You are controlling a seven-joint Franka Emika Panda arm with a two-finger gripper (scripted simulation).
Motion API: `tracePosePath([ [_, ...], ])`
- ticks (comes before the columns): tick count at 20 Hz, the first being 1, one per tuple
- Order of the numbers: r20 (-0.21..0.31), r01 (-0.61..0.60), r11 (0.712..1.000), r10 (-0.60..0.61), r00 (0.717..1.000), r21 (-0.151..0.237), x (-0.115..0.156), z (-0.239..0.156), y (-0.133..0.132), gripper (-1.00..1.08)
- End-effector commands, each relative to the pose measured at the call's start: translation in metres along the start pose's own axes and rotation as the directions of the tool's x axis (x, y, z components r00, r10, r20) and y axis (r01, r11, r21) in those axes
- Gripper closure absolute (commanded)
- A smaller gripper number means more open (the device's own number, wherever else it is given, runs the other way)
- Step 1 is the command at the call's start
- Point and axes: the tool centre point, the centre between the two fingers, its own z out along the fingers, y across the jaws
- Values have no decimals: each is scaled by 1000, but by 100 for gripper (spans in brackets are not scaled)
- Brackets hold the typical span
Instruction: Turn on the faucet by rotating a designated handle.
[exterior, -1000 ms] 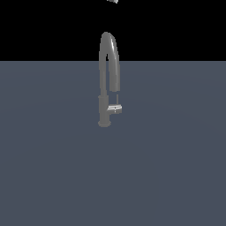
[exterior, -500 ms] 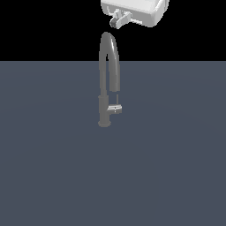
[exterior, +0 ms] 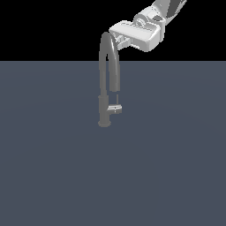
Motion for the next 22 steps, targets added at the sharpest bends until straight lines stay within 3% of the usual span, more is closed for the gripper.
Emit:
tracePosePath([
  [1,42,-34,999,33,999,30,17,2,-1,108],
  [10,203,-174,976,146,968,130,81,17,-2,108],
  [22,417,-371,902,257,872,219,160,53,5,108],
])
